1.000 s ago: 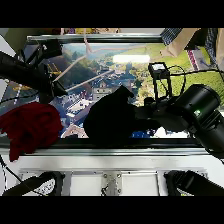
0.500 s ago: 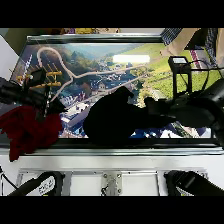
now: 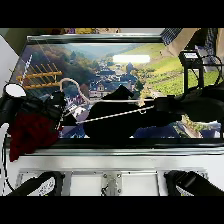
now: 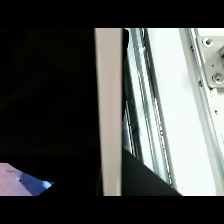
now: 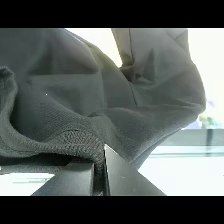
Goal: Fold the clothes and pants, and hang the long-sleeved shirts on hangers.
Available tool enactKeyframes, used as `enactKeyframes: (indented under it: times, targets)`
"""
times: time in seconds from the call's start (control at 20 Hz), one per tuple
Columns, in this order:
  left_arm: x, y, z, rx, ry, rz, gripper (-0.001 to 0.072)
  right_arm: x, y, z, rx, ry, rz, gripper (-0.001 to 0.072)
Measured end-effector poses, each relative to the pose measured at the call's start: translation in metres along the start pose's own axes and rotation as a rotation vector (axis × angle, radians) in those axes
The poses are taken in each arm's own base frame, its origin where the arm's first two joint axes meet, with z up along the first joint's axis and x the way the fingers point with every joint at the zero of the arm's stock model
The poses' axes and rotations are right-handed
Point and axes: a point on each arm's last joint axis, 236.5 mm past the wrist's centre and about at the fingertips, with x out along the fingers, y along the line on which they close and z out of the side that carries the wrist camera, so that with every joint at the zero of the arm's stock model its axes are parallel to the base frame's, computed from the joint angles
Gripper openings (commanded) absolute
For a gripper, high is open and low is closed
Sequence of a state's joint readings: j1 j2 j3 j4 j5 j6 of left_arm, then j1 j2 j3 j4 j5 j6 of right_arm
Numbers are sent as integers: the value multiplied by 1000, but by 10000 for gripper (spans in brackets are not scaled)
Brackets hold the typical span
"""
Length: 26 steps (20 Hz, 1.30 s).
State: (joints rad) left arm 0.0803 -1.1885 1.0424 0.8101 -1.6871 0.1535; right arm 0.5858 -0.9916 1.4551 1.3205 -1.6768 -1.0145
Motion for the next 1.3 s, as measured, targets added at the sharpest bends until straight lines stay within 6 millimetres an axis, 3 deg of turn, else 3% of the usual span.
enactKeyframes:
  times: [0.35,0.9,1.3]
  targets:
    - [5,15,-8,33,45,60,25,0,-1,0,-6,3,-2,34]
    - [20,22,-22,80,30,0,25,0,-4,-5,-9,23,-14,34]
    - [32,25,-20,90,35,-15,25,0,3,-10,-20,40,12,34]
